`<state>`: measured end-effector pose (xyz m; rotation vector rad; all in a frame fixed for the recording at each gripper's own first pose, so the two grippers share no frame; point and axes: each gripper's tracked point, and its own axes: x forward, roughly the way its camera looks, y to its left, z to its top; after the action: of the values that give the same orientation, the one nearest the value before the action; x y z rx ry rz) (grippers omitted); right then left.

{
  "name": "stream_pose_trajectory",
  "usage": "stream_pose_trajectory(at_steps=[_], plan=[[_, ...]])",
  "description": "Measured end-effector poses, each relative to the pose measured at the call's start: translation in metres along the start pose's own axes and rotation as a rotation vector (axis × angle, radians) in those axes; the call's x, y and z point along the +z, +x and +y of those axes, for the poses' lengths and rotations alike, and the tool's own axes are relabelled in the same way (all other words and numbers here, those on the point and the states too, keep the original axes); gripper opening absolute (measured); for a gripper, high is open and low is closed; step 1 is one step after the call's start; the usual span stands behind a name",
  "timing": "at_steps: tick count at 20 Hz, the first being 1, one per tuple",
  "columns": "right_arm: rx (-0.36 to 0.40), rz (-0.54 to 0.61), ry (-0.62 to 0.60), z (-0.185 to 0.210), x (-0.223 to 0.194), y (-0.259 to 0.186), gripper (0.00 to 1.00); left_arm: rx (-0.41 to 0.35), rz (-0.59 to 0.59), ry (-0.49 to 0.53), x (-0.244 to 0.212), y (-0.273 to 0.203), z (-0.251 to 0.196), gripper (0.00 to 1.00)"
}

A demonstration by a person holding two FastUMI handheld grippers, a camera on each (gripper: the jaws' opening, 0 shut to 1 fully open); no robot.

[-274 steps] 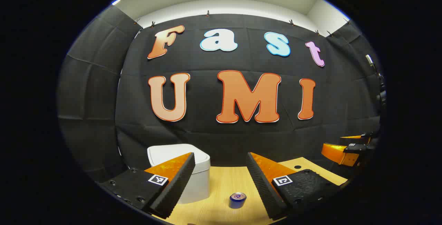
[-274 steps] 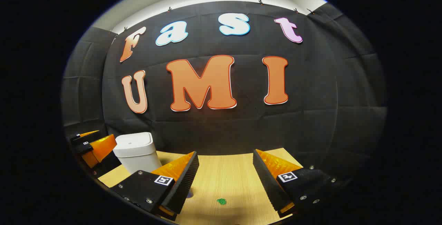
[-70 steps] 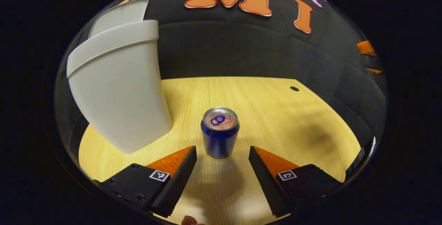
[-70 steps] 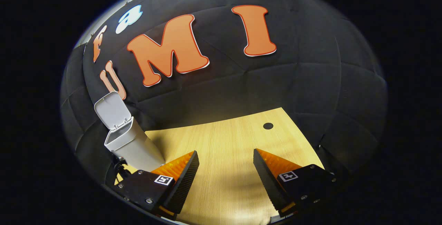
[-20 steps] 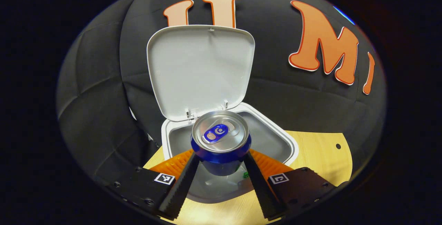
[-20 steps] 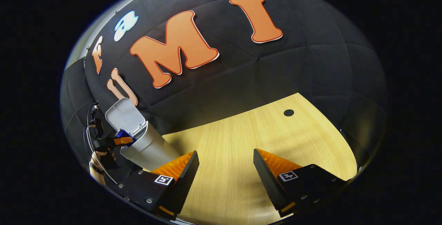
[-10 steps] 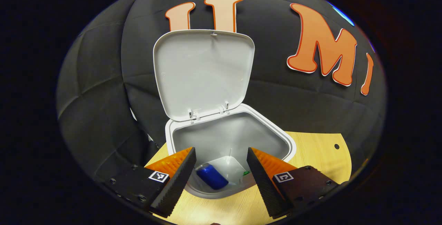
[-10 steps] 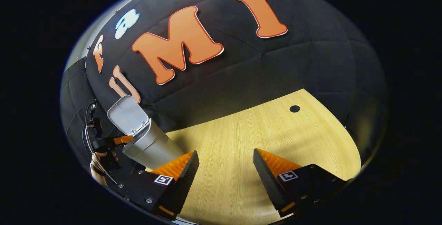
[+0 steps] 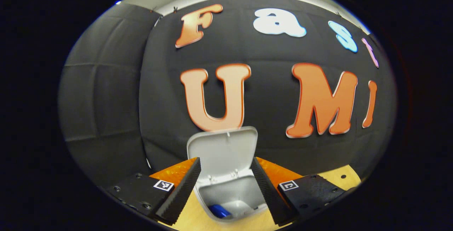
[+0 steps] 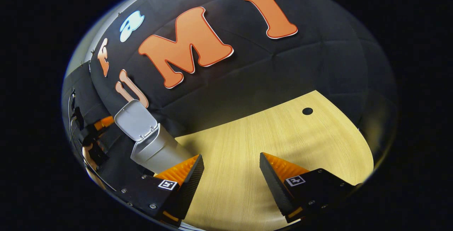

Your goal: Press the lid of the desktop garbage bin to open it, pick up the crumpled paper on the desktop and throw it into the bin, then pick up the pop can on the desktop and drop it into the bin, and finally close the garbage bin lid.

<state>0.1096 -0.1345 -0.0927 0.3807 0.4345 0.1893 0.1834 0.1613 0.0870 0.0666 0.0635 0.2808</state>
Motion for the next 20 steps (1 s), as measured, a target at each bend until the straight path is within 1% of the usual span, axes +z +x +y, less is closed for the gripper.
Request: stream_pose_trajectory(at_steps=[2, 4, 5, 7, 9, 12, 14, 16, 17, 18, 20], plan=[[0.005, -0.007, -0.001, 0.0, 0.001, -0.003, 0.95, 0.049, -0.049, 0.02, 0.03, 0.023, 0.013, 0.91], [0.0, -0.018, 0.004, -0.003, 0.002, -0.007, 0.95, 0.082, -0.064, 0.011, 0.047, 0.045, 0.027, 0.92], [-0.006, -0.025, 0.01, -0.006, 0.003, -0.01, 0.95, 0.087, -0.073, -0.007, 0.05, 0.053, 0.027, 0.92], [-0.025, -0.037, 0.03, -0.016, 0.007, -0.013, 0.95, 0.064, -0.063, -0.045, 0.058, 0.076, 0.02, 0.93], [-0.041, -0.048, 0.056, -0.024, 0.011, -0.016, 0.95, 0.063, 0.006, -0.02, 0.046, 0.095, 0.017, 0.93], [-0.062, -0.064, 0.069, -0.034, 0.015, -0.019, 0.96, 0.058, 0.065, 0.021, 0.028, 0.116, 0.01, 0.92], [-0.063, -0.062, 0.073, -0.035, 0.016, -0.018, 0.96, 0.047, 0.108, -0.001, 0.011, 0.122, 0.005, 0.93], [-0.063, -0.055, 0.078, -0.035, 0.015, -0.016, 0.96, 0.052, 0.148, -0.028, -0.007, 0.121, 0.01, 0.93], [-0.062, -0.052, 0.079, -0.035, 0.015, -0.014, 0.96, 0.038, 0.167, -0.045, -0.014, 0.117, 0.008, 0.93], [-0.06, -0.05, 0.08, -0.035, 0.015, -0.012, 0.96, 0.033, 0.139, -0.061, -0.012, 0.114, 0.008, 0.94], [-0.055, -0.04, 0.08, -0.034, 0.013, -0.008, 0.96, 0.001, 0.138, -0.089, -0.015, 0.099, -0.001, 0.94]])
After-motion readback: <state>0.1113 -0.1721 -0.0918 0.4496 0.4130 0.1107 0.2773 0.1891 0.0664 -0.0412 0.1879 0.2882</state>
